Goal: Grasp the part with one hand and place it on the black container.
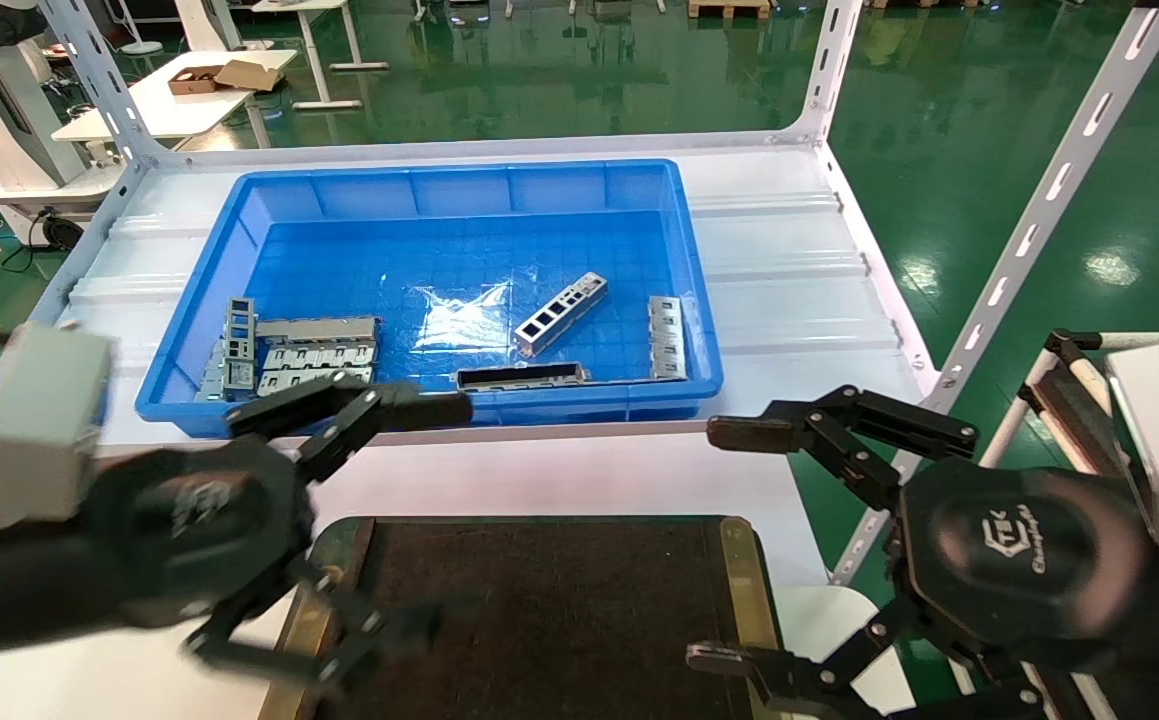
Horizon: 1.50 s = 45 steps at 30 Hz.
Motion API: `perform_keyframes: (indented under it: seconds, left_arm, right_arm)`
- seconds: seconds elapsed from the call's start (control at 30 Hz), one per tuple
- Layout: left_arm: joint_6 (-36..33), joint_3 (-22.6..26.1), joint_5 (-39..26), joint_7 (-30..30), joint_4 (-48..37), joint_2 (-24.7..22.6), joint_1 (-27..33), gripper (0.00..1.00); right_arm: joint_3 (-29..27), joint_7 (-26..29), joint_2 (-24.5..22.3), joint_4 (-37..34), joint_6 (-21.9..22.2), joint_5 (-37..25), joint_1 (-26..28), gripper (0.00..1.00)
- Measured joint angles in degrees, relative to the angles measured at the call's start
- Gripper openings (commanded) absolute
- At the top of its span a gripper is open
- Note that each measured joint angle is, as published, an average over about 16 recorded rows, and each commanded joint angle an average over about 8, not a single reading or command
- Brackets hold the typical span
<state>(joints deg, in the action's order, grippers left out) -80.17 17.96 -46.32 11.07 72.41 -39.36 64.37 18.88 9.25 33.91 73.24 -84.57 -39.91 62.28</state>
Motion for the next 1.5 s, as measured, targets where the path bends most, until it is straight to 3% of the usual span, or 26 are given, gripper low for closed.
perform_keyframes:
  seconds: [0.23, 0.5, 1.13, 1.5]
  left_arm:
    - [4.26, 2.71, -5.21, 1.22, -4.49, -4.92, 4.56, 1.00]
    - [8.97, 6.26, -11.90, 0.40, -15.51, -12.69, 11.92, 1.00]
    - [26.13, 10.52, -23.49, -14.76, -53.73, -32.97, 28.21, 1.00]
    - [32.80, 12.15, -24.63, -18.71, -63.46, -38.29, 30.86, 1.00]
  right_arm:
    - [0.01, -0.01, 0.00, 0.00, 0.00, 0.01, 0.01, 1.00]
    - [0.02, -0.01, -0.01, -0.01, 0.00, 0.01, 0.01, 1.00]
    - [0.05, -0.03, -0.02, -0.01, 0.02, 0.03, 0.02, 1.00]
    - [0.07, -0.04, -0.03, -0.01, 0.02, 0.05, 0.02, 1.00]
